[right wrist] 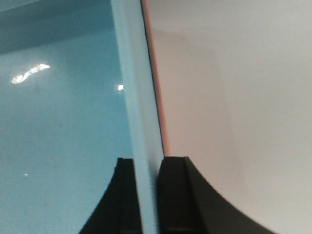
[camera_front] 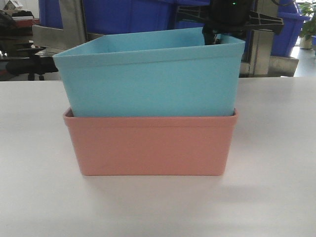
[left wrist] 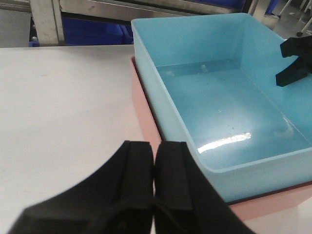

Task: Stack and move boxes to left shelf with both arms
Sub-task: 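Lower the light-blue bin into the pink bin and open the right gripper, then lower both grippers onto the rims of the stacked bins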

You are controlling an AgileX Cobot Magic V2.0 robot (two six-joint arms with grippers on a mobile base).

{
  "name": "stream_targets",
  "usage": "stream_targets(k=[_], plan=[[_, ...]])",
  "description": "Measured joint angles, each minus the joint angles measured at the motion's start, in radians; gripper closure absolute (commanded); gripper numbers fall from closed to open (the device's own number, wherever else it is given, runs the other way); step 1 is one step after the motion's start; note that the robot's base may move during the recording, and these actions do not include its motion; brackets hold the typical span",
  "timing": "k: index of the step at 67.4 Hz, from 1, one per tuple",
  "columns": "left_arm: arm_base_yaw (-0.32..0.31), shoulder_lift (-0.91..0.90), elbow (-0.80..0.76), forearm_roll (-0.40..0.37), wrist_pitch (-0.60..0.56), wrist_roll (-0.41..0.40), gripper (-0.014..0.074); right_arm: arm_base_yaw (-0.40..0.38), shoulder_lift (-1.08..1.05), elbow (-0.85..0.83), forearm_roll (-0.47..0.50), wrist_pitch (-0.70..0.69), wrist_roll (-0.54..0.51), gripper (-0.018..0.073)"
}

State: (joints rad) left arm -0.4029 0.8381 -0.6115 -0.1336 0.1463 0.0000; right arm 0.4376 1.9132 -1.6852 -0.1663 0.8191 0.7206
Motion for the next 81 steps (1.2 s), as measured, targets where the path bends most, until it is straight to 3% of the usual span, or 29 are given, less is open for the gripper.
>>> stream_targets(k=[23,27,37,43,56,72,81], plan=[[0.0,0.0,0.0,0.0,0.0,0.0,0.0605,0.0,0.06,0.0,0.006,0.008,0.004,0.0494],[0.0,0.0,0.0,0.0,0.0,0.0,0.0605,0.0,0.06,0.0,0.006,0.011,0.004,0.0431],[0.0,0.0,0.0,0.0,0.0,0.0,0.0605,0.002,0.06,0.0,0.008,0.015,-0.022,0.0122],[0.0,0.0,0.0,0.0,0.0,0.0,0.0605,0.002,0.06,-0.002,0.008,0.027,-0.029,0.0017],[0.0,0.0,0.0,0.0,0.0,0.0,0.0605,0.002,0.04,-0.002,0.002,0.05,-0.042,0.0008],[0.0,0.0,0.0,0.0,0.0,0.0,0.0589,0.002,-0.057,-0.002,-0.005,0.088,-0.149,0.0008],[0.0,0.0,0.0,0.0,0.0,0.0,0.0467,0.002,-0.114,-0.003,-0.005,0.119,-0.206,0.0008]])
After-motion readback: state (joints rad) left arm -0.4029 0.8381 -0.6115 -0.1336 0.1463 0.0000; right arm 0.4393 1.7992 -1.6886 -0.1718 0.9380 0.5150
